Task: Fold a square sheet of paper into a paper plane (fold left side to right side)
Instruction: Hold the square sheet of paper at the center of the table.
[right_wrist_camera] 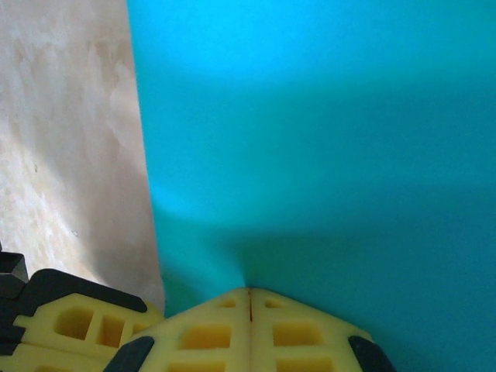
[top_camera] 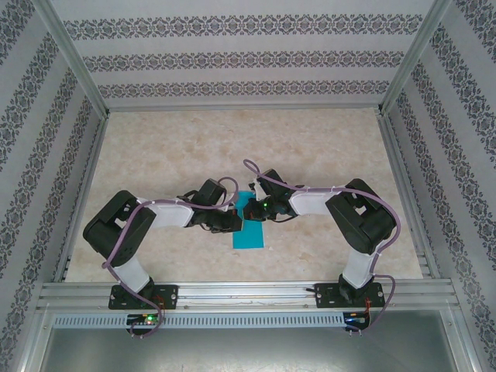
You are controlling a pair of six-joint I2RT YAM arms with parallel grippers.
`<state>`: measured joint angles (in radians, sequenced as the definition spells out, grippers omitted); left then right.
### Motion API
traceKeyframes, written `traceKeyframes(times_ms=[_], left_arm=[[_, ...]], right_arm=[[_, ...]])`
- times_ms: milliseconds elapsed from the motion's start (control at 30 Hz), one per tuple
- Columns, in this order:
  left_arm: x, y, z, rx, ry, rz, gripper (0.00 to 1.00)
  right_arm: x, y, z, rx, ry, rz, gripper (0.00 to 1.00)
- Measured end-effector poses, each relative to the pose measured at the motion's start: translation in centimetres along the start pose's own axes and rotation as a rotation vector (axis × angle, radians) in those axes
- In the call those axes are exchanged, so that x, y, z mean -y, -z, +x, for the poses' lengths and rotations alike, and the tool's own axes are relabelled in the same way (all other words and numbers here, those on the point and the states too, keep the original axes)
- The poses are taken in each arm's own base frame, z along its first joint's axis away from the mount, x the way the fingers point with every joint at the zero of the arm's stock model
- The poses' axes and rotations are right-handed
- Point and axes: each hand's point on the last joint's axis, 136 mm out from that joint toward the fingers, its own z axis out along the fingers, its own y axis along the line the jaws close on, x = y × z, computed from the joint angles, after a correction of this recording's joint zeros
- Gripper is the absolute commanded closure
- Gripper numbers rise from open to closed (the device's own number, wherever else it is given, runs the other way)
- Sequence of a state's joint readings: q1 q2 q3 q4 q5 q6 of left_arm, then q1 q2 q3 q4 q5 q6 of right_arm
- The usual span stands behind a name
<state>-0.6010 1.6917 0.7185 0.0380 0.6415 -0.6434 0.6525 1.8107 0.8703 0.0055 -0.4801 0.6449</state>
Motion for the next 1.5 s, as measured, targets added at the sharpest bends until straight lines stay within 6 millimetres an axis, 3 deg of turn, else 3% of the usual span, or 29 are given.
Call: traceKeyframes(times_ms=[400,500,667,867,1067,1167,1300,1500], left_arm=[[-0.4,-0.1,0.1,0.012,0.001,-0.003,0.98],[-0.3,-0.2,0.1,0.015,0.008,0.000,0.98],[-0.3,-0.2,0.0,0.020,0.010,0.004,0.99],[-0.2,-0.3,0.1,0.022,0.012,0.001,0.99],[-0.2,-0.3,0.1,0.023,0.020,0.001,0.99],[-0.2,-0.3,0.1,0.024,0.024,-0.001,0.99],[-0.1,-0.4,0.1,0.026,0.020,0.000,0.99],[0.0,-0.5,0.1,0.027,0.023,-0.002,0.99]], right_arm=[[0.0,1.5,0.3,-0.005,0.002,0.041,0.96],[-0.8,3.0,-0.6,0.033,0.017,0.031,0.96],[-3.0,7.2,-1.7,0.145,0.055,-0.006,1.00],[-3.0,9.9,1.1,0.185,0.052,-0.034,1.00],[-2.2,8.8,5.6,0.114,0.010,-0.039,1.00],[-2.4,8.0,6.8,0.091,0.003,-0.051,1.00],[-3.1,6.9,7.1,0.081,-0.001,-0.071,1.00],[-2.4,3.9,7.4,0.021,-0.012,-0.034,1.00]])
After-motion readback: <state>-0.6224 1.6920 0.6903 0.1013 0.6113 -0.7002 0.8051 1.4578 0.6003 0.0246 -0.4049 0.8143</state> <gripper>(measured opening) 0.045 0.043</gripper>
